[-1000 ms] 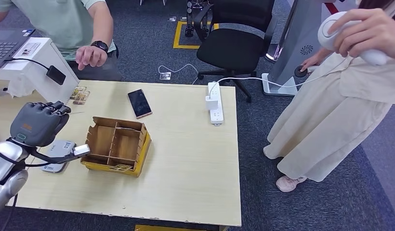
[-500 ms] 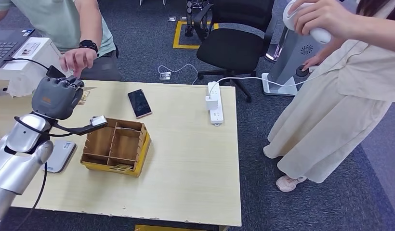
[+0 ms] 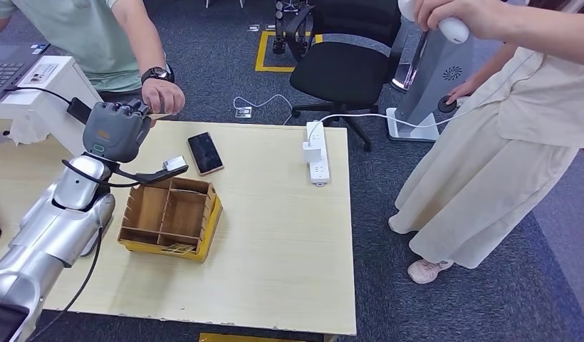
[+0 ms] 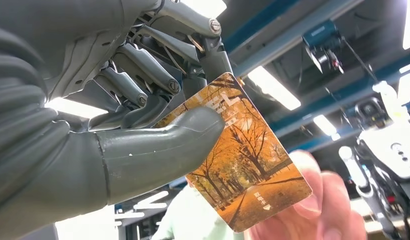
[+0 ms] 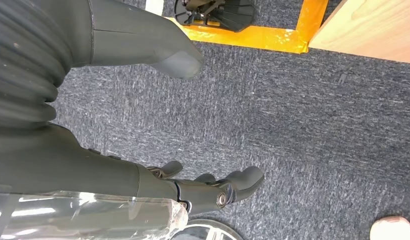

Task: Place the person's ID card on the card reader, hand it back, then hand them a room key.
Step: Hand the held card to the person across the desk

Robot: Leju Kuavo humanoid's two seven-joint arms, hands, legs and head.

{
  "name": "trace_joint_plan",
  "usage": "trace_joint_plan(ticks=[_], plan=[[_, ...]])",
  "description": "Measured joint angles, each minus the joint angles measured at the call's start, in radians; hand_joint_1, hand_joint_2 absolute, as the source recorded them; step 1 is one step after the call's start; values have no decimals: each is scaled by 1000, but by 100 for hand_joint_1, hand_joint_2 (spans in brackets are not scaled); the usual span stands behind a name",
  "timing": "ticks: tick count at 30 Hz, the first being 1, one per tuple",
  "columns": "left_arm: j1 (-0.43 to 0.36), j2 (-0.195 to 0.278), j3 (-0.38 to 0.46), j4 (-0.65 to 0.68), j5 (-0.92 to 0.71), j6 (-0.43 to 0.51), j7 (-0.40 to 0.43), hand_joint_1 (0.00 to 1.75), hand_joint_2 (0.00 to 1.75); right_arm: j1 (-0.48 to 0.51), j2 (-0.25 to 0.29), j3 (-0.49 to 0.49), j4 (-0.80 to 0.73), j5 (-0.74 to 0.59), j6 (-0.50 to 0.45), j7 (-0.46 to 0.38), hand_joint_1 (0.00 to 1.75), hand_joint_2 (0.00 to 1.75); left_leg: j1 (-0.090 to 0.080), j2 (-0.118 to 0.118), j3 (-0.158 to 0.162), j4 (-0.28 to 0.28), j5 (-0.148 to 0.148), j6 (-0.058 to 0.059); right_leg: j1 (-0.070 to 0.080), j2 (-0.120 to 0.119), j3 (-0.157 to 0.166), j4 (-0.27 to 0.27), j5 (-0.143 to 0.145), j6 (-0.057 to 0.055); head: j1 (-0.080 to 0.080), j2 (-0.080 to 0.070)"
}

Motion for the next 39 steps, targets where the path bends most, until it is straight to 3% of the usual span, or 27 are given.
trace_joint_plan(ticks=[11,29,30,33,34,39], plan=[[-68,-49,-7,87,-43,34,27,175,175,9,0,17,9,-17,-2,0,0,175,0,0,0,0,0,0,0,0,0,0,0,0,0,0],[-87,-54,-10,139,-95,43,59,175,175,16,0,22,16,-34,-5,0,0,175,0,0,0,0,0,0,0,0,0,0,0,0,0,0],[-87,-54,-10,140,-96,44,61,140,175,16,0,22,17,-35,-6,0,0,175,0,0,0,0,0,0,0,0,0,0,0,0,0,0],[-86,-54,-10,143,-96,46,71,10,175,18,0,24,18,-37,-11,2,0,175,0,0,0,0,0,0,0,0,0,0,0,0,0,0],[-86,-54,-10,143,-96,50,74,0,175,19,0,24,18,-37,-12,4,0,175,0,0,0,0,0,0,0,0,0,0,0,0,0,0],[-79,-54,-10,145,-105,73,78,0,175,22,0,30,19,-38,-14,8,0,175,0,0,0,0,0,0,0,0,0,0,0,0,0,0]])
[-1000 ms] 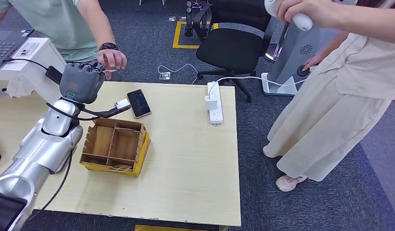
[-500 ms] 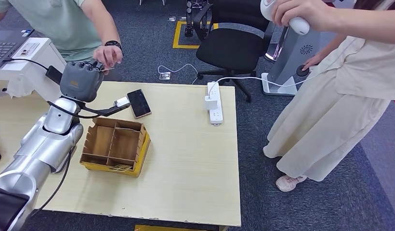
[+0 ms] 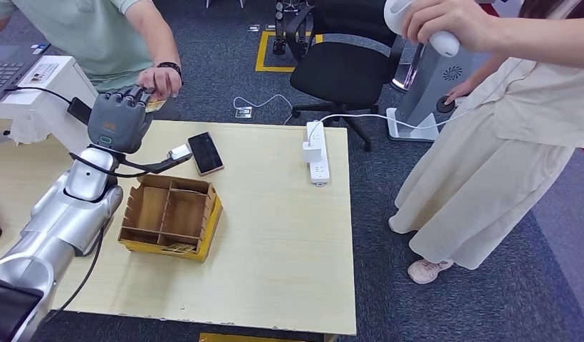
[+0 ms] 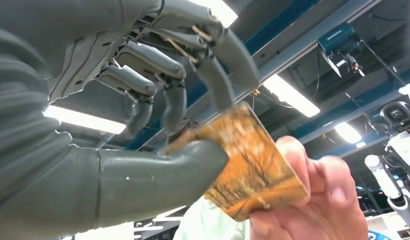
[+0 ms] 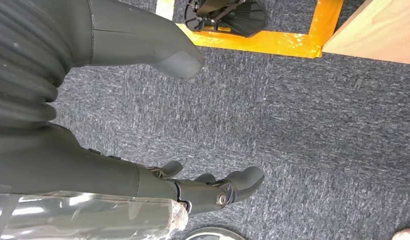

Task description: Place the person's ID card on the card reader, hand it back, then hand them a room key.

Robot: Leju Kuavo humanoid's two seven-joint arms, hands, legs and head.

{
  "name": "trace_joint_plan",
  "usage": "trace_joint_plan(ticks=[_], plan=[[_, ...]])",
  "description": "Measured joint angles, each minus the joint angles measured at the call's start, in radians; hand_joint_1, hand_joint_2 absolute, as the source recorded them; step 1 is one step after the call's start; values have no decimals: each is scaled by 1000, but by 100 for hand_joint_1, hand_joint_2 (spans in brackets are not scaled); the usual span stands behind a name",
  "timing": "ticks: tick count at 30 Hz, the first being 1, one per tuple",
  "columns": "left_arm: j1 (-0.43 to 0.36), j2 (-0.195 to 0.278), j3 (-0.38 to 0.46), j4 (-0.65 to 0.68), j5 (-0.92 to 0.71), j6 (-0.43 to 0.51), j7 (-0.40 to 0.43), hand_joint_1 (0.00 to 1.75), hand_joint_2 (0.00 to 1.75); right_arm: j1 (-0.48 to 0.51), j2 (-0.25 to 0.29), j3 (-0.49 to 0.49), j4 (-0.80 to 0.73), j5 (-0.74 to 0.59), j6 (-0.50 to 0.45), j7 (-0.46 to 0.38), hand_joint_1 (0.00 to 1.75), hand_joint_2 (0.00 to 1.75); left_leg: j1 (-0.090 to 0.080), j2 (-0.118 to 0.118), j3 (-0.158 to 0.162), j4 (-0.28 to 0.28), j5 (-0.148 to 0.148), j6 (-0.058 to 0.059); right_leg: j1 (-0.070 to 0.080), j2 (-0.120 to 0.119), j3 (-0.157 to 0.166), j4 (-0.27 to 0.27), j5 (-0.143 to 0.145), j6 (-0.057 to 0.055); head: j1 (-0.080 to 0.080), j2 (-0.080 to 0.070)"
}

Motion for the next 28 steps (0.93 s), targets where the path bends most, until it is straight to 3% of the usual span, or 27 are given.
trace_joint_plan(ticks=[15,28], plan=[[6,18,8,0,-46,4,15,0,175,4,0,14,1,-15,0,0,0,175,0,0,0,0,0,0,0,0,0,0,0,0,0,0],[109,109,56,-91,-24,4,9,0,175,6,0,17,1,-29,-2,0,0,175,0,0,0,0,0,0,0,1,0,1,0,0,0,0]])
